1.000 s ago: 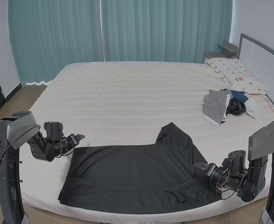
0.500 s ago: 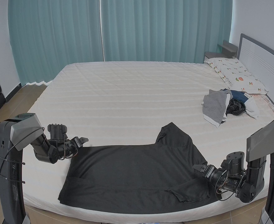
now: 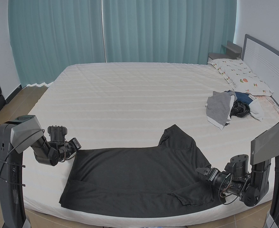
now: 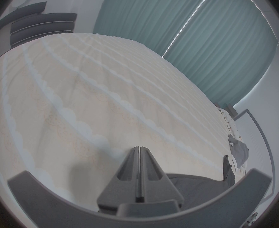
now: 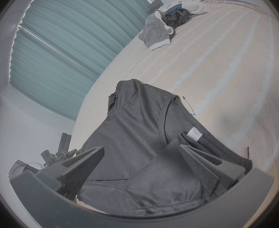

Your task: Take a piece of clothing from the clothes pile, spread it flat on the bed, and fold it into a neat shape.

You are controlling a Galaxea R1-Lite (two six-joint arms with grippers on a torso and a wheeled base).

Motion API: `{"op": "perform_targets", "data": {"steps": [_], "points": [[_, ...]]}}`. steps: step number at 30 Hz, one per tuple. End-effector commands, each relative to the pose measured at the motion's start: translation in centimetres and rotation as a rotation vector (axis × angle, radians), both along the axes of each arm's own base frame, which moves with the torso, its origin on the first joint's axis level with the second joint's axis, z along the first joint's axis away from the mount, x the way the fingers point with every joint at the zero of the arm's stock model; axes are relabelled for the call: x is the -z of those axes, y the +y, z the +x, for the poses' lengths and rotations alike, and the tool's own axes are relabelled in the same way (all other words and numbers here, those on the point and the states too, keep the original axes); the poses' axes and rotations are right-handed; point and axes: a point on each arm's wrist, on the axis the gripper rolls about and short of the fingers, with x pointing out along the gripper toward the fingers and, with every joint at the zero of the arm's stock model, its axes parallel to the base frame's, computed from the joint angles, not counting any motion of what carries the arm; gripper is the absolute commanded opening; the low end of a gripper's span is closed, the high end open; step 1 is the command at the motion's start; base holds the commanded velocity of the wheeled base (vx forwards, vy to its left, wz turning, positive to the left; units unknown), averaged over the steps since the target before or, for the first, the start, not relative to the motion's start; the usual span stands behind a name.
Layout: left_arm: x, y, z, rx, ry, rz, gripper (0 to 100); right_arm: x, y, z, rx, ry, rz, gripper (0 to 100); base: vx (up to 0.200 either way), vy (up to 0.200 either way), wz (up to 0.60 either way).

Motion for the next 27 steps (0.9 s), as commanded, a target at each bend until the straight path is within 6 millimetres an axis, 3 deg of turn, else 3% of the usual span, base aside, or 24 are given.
{"op": "perform_targets", "data": {"steps": [1,11,12,27], "points": [[0.0,0.1,0.0,-0.014,0.0,-0.008,0,-0.1,0.0,0.1,-0.001,-0.012,0.004,100,0.0,0.0,0.0],[-0.6,0.4,-0.3,-0.047,0.005,-0.052,0,-0.1,0.0,0.1,0.002,-0.011,0.005,100,0.0,0.0,0.0],[-0.6,0.3,-0.5,-0.042,0.006,-0.053,100,-0.1,0.0,0.1,0.002,-0.011,0.005,100,0.0,0.0,0.0],[-0.2,-0.7,-0.7,0.051,0.022,-0.094,100,0.0,0.1,0.1,0.0,-0.008,0.004,100,0.0,0.0,0.0]]}}
